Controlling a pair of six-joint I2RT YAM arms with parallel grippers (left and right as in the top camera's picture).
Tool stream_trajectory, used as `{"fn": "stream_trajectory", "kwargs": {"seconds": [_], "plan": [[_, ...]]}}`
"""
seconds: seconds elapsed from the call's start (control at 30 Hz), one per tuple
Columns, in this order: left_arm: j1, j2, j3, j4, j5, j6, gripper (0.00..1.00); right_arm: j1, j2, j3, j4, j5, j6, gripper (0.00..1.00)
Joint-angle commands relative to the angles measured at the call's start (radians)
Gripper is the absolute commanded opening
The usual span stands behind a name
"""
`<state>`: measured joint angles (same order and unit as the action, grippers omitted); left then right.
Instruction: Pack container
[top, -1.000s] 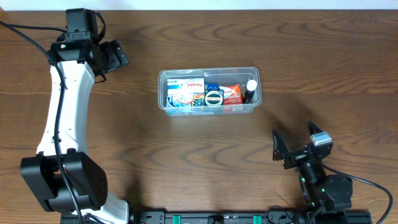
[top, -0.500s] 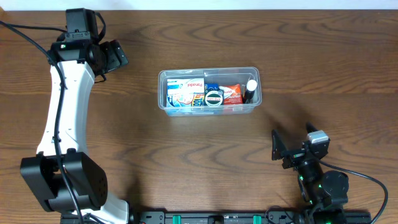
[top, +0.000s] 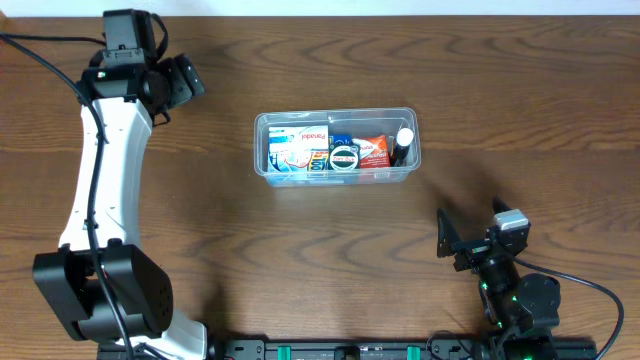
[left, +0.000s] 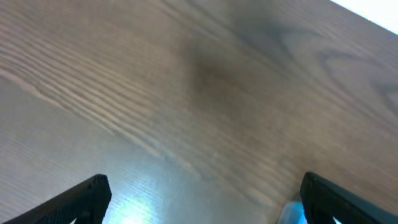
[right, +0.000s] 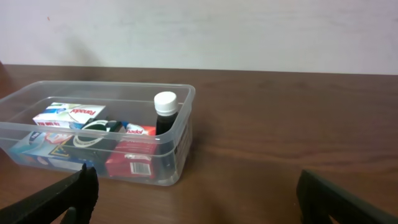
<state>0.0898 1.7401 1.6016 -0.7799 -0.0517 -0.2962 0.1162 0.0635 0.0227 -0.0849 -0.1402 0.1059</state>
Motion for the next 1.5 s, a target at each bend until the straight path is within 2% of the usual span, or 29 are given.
{"fn": "stream_trajectory", "kwargs": {"seconds": [0.0,0.13,0.23,0.27,0.63,1.07,1.3,1.47], "plan": [[0.003,0.003,0.006,-0.011,0.012,-0.016,0.98,0.003,0.0,-0.007,0.003,0.009,-0.01,0.99],[0.005,-0.013,0.009,-0.063,0.06,-0.048,0.98,0.003,0.0,-0.007,0.003,0.009,-0.01,0.99],[0.001,-0.084,0.007,-0.073,0.218,0.128,0.98,0.003,0.0,-0.007,0.003,0.009,-0.01,0.99],[-0.006,-0.123,0.004,-0.077,0.232,0.162,0.98,0.003,0.0,-0.007,0.003,0.009,-0.01,0.99],[-0.018,-0.682,-0.09,-0.116,0.162,0.173,0.98,0.003,0.0,-0.007,0.003,0.009,-0.01,0.99],[-0.018,-1.34,-0.391,-0.133,0.137,0.172,0.98,0.003,0.0,-0.007,0.003,0.009,-0.01,0.99],[-0.018,-1.546,-0.482,-0.183,0.137,0.152,0.98,0.003,0.0,-0.007,0.003,0.009,-0.01,0.99],[-0.018,-1.586,-0.526,-0.235,0.138,0.145,0.98,0.003,0.0,-0.007,0.003,0.009,-0.01,0.99]]}}
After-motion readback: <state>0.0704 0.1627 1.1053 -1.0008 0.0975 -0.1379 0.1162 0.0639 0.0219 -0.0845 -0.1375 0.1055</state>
